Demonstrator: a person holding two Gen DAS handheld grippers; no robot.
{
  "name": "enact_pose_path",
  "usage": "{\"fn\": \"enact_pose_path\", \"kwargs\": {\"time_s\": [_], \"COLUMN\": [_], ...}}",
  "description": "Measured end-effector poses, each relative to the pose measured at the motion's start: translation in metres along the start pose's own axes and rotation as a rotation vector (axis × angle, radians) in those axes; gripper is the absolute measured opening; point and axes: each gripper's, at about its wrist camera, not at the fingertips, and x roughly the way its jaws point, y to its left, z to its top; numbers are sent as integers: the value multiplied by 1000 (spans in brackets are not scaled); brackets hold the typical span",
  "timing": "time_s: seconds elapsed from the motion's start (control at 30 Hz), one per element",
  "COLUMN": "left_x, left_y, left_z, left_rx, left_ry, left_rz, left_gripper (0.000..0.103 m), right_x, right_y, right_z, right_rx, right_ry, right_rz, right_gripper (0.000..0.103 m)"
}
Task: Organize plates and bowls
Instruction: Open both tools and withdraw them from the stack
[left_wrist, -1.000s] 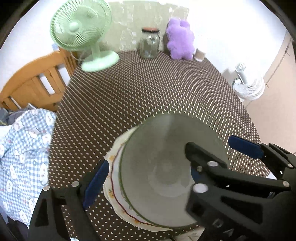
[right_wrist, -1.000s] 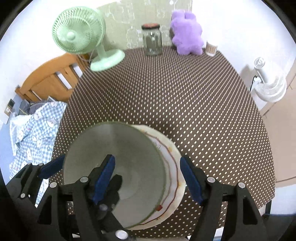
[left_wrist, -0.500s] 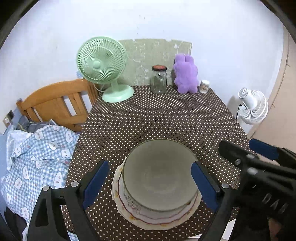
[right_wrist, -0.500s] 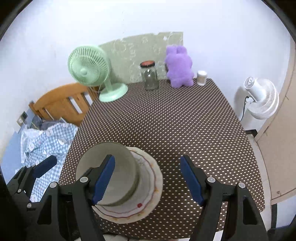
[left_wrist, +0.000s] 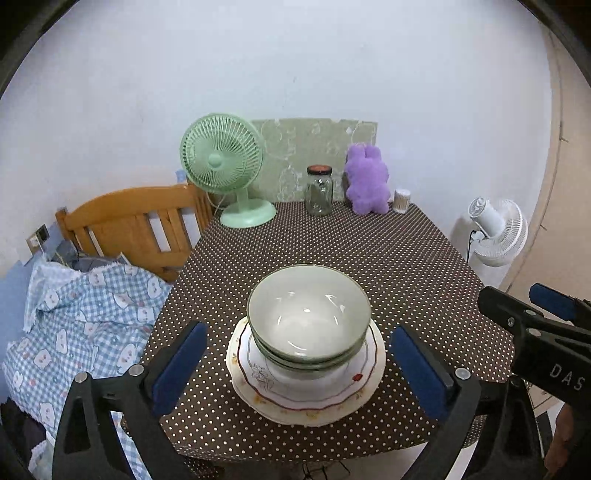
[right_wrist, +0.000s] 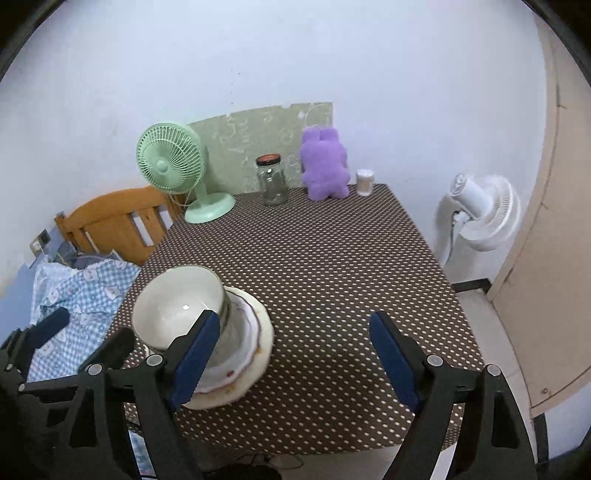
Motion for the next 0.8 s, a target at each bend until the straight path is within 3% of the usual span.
{"fn": "enact_pose_path", "kwargs": {"time_s": [0.4, 0.8], "left_x": [-12, -9], "left_y": [-13, -10], "left_z": [-37, -47], "left_rx": [-17, -36], "left_ry": [-48, -108], "left_rz": [-38, -25], "left_gripper": [103, 103], "right_x": [-22, -14], "right_y": [-16, -20], "right_z": [-53, -64], "right_rx": [-15, -5], "right_ry": [-81, -122], "right_rz": [-64, -54], "right_gripper": [86, 88]}}
